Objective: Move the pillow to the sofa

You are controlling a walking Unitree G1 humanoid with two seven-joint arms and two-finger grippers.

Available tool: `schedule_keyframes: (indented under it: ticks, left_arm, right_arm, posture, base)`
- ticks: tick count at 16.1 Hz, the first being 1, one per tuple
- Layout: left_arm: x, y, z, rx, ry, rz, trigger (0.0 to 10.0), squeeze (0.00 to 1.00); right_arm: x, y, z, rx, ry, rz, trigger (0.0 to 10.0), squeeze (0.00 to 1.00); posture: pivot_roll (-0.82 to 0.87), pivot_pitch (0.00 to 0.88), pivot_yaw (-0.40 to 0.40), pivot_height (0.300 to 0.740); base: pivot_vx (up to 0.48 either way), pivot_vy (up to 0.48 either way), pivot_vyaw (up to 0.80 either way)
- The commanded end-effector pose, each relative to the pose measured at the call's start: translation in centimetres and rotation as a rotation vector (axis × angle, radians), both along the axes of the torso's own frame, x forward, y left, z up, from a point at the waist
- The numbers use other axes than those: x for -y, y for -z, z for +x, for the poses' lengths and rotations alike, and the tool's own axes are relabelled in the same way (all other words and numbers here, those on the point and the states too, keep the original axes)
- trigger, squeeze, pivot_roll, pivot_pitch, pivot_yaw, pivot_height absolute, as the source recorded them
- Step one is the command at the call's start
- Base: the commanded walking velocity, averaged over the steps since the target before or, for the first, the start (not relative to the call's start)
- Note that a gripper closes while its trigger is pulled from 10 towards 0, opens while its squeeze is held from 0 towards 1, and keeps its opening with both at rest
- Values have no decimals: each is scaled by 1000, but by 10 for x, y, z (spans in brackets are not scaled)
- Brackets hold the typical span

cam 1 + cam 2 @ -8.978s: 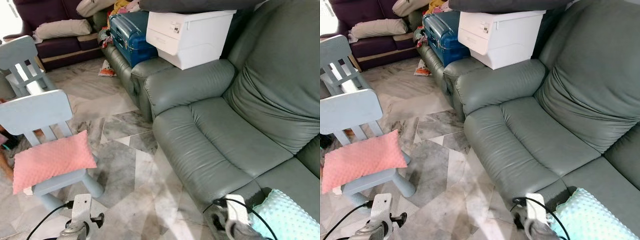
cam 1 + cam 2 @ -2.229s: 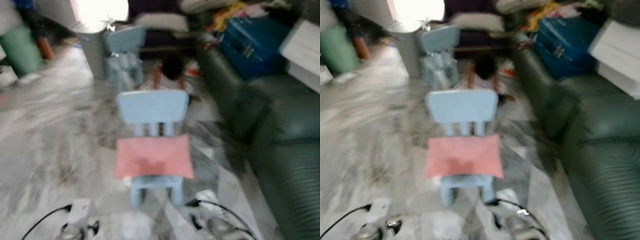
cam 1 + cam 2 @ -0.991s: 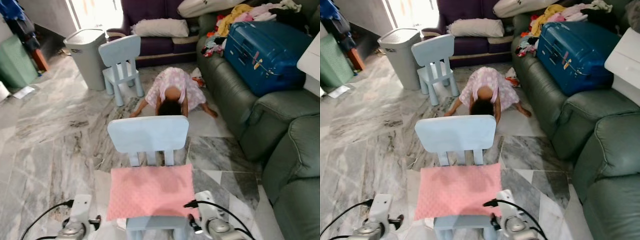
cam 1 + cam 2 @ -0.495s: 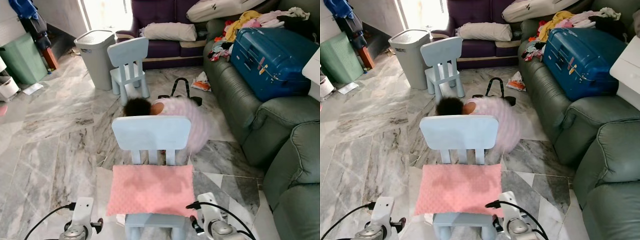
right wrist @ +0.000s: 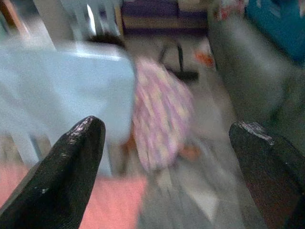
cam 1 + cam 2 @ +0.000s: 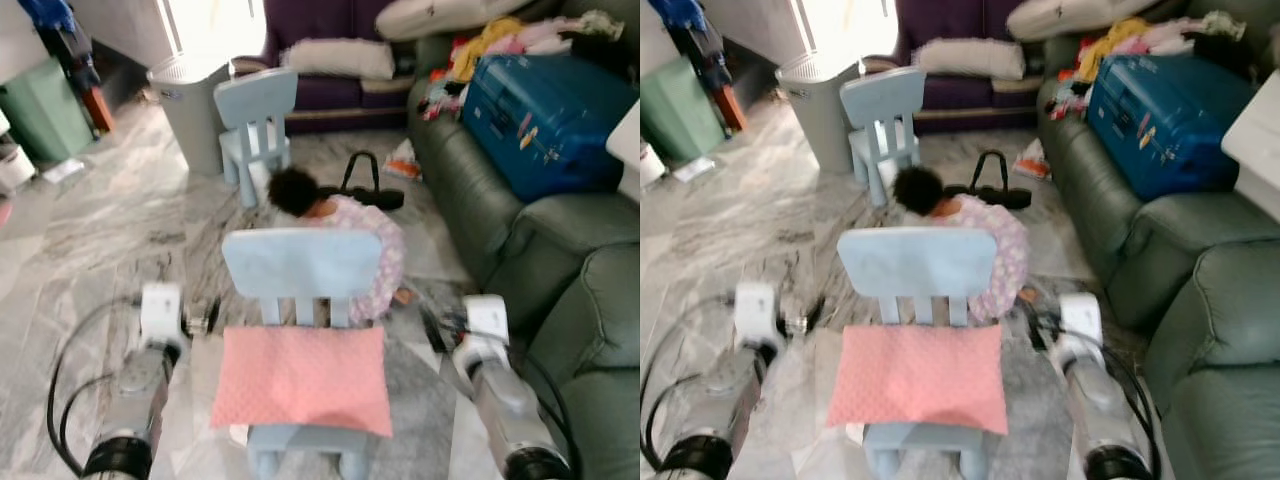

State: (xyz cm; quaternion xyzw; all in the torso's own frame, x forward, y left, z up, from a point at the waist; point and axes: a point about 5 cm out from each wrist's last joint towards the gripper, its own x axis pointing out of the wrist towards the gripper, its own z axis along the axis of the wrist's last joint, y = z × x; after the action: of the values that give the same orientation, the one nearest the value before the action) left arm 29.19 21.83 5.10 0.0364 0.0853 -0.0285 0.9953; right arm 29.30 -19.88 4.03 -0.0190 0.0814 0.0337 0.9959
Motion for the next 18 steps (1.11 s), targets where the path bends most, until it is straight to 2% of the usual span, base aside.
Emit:
schedule_keyframes:
  ticks: [1,3,5,7,8,9,12,14,16,17,18]
  left_arm:
    - [-4,-5,-7,24,-13,3,10000,0]
    - [-1,-20,-19,111,-1,6,10000,0]
    - [-2,-28,-26,145,-23,10,10000,0]
    - [-3,-30,-33,125,-31,-23,10000,0]
    - [-7,-28,-38,104,-44,3,10000,0]
    - [-8,-28,-41,93,-48,12,10000,0]
    - [-5,-34,-40,89,-45,10,10000,0]
    - [-5,-37,-40,102,-41,40,10000,0]
    - [-9,-38,-42,109,-67,49,10000,0]
    - [-18,-39,-49,100,-101,62,10000,0]
    - [-19,-38,-52,97,-103,66,10000,0]
  right_arm:
    - [6,-10,-4,47,16,11,10000,0]
    - [4,-32,-11,130,8,5,10000,0]
    - [3,-44,-16,156,-1,4,10000,0]
    - [7,-51,-19,163,7,-7,10000,0]
    - [12,-50,-20,117,50,18,10000,0]
    - [13,-51,-22,102,43,12,10000,0]
    - [5,-55,-26,97,-4,17,10000,0]
    - [0,-58,-26,110,-21,13,10000,0]
    - [0,-60,-28,114,-36,7,10000,0]
    - [2,-60,-33,107,-38,7,10000,0]
    - [2,-59,-35,104,-41,8,10000,0]
  posture:
    - [-126,0,47,740]
    - [-128,0,44,740]
    - [-128,0,43,740]
    - [-130,0,43,740]
    - [-128,0,44,740]
    - [-127,0,44,740]
    - [-126,0,42,740]
    - [-128,0,42,740]
    - [-124,0,44,740]
    - [-118,0,45,740]
    - [-117,0,45,740]
  base:
    - [0,0,0]
    - [0,0,0]
    - [0,0,0]
    - [0,0,0]
    - [0,0,0]
    - [0,0,0]
    - [0,0,0]
    - [0,0,0]
    - [0,0,0]
    - [0,0,0]
    - [0,0,0]
